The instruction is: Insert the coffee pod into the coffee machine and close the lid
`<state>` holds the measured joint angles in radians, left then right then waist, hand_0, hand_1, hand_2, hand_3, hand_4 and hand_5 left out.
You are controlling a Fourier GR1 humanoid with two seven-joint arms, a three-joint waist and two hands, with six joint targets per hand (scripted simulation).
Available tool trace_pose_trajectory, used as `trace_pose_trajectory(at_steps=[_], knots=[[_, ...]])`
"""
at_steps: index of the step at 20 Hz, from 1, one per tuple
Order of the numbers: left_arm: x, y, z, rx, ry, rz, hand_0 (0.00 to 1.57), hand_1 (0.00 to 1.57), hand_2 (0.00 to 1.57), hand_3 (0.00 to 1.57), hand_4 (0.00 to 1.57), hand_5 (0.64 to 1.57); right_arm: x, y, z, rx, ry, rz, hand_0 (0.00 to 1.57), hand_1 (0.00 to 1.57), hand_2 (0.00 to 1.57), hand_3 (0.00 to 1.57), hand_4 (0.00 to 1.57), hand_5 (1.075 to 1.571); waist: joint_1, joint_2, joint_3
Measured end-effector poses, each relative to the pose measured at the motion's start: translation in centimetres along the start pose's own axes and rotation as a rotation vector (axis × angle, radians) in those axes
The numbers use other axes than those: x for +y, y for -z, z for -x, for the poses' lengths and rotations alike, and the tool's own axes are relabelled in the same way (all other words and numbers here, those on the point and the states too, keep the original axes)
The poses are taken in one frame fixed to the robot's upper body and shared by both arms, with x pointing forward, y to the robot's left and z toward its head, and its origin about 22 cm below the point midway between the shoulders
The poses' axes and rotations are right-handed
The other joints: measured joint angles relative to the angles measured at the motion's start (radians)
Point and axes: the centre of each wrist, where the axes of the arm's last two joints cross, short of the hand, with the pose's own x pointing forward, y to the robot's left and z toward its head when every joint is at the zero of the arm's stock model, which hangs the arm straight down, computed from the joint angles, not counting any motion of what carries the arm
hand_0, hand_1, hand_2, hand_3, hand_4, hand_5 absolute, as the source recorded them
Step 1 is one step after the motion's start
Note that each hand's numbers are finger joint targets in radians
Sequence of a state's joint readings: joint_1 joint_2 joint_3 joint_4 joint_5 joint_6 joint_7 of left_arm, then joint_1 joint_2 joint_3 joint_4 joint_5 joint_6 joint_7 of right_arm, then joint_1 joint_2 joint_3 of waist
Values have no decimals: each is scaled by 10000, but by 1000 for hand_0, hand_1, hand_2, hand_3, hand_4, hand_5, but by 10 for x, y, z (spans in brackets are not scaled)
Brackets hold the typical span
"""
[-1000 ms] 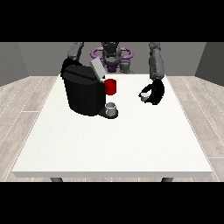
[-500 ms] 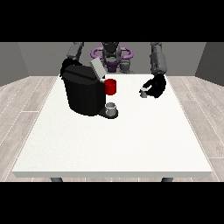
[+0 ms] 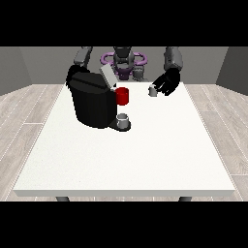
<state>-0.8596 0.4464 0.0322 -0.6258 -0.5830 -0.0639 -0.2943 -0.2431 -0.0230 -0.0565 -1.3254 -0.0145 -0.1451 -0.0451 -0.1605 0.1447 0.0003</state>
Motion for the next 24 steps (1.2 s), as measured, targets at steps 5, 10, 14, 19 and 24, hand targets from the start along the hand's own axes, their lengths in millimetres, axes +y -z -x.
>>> trace_pose_trajectory(at_steps=[5,10,14,19,24], knots=[[7,9,-16,-190,22,-54,1255,1255,1332,1288,556,1571,3,-2,5,-110,-39,-190,0,0,0,0,492,1571,-121,-38,-1],[25,20,-36,-342,38,-183,1072,1072,1218,1232,520,1571,7,2,2,-135,79,-334,0,0,0,0,496,1571,-231,-96,-1],[53,26,-48,-283,-58,-656,1211,1211,1253,1199,507,1571,12,3,-5,-471,191,-656,0,0,0,0,504,1571,-580,73,-2],[83,33,-67,-389,-186,-1333,1260,1260,1318,1258,490,1571,20,6,-15,-997,119,-952,0,0,0,0,492,1571,-959,473,-3],[92,36,-73,-379,-98,-1443,1262,1262,1313,1244,507,1571,22,4,-22,-1075,-2,-1001,0,0,0,0,514,1571,-1297,572,-2]])
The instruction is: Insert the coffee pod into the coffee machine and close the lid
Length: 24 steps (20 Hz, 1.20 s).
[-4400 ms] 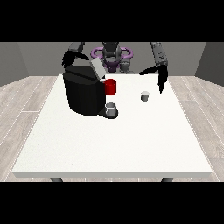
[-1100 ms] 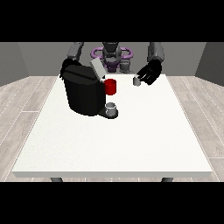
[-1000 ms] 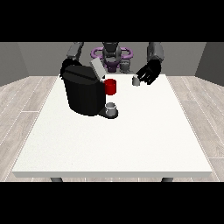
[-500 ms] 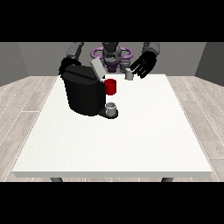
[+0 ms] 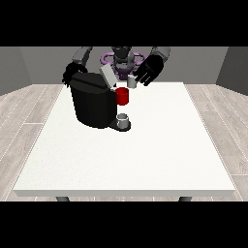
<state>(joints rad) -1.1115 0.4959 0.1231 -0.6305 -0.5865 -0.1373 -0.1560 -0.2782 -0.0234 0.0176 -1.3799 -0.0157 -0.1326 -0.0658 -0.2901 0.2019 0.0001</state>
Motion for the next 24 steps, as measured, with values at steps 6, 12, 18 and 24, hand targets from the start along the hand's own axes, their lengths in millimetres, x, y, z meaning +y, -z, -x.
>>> trace_pose_trajectory(at_steps=[6,12,18,24], knots=[[-3,8,-16,-36,156,-117,1307,1307,1328,1239,487,1571,-5,9,-14,-162,-70,96,0,0,0,0,483,1571,-134,173,-1],[-4,15,-33,-158,230,-62,1316,1316,1328,1225,510,1571,-4,14,-15,-393,-104,347,0,0,0,0,481,1571,-87,469,0],[-24,16,-37,-331,174,341,1183,1183,1251,1180,499,1571,-15,15,-11,-210,11,743,0,0,0,0,525,1571,135,404,3],[-31,13,-29,-392,185,431,1190,1190,1269,1201,515,1571,-14,10,-10,-139,122,787,0,0,0,0,513,1571,71,334,2]])
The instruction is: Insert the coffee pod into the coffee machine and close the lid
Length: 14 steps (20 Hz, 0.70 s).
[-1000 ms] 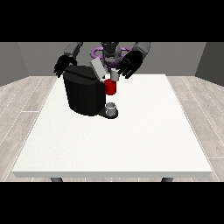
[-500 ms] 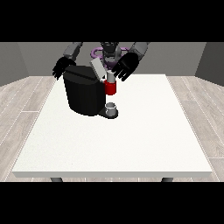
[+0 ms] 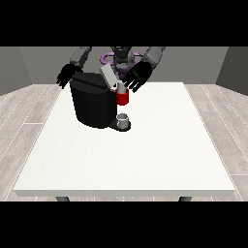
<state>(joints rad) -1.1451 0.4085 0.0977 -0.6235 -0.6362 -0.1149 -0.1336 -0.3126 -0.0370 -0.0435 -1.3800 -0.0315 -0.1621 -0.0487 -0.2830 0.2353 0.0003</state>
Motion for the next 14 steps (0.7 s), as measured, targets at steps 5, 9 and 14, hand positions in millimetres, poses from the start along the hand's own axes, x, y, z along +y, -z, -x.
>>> trace_pose_trajectory(at_steps=[5,9,14], knots=[[18,0,3,115,164,-207,1184,1184,1248,1186,488,1571,0,-1,-1,-291,19,-62,0,0,0,0,481,1571,-116,242,4],[16,1,0,184,206,-51,1236,1236,1279,1197,487,1571,4,0,-2,-278,49,38,0,0,0,0,448,1571,-43,209,1],[14,3,-3,151,186,3,1220,1220,1252,1152,467,1571,6,2,-3,-348,76,80,0,0,0,0,443,1571,-15,306,3]])
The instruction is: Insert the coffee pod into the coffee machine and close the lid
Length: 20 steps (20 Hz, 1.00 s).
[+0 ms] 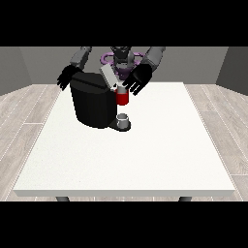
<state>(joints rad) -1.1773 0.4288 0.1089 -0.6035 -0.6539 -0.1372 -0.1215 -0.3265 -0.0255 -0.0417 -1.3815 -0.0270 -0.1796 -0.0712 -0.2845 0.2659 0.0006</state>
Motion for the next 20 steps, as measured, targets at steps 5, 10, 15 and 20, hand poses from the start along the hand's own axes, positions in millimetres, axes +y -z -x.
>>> trace_pose_trajectory(at_steps=[5,10,15,20], knots=[[9,0,1,41,-23,76,1129,1129,1167,1028,443,1571,-5,3,-2,-52,-20,-58,0,0,0,0,433,1571,-84,133,-6],[1,-1,2,36,161,53,1085,1085,1132,956,403,1571,-13,-3,8,170,-130,80,0,0,0,0,397,1571,-34,41,6],[2,-1,2,-44,341,27,1050,1050,1119,962,364,1571,-9,0,3,141,-117,98,0,0,0,0,438,1571,27,13,3],[5,-2,5,-211,463,-42,912,912,1022,865,363,1571,-6,-2,1,72,-33,53,0,0,0,0,463,1571,1,48,10]])
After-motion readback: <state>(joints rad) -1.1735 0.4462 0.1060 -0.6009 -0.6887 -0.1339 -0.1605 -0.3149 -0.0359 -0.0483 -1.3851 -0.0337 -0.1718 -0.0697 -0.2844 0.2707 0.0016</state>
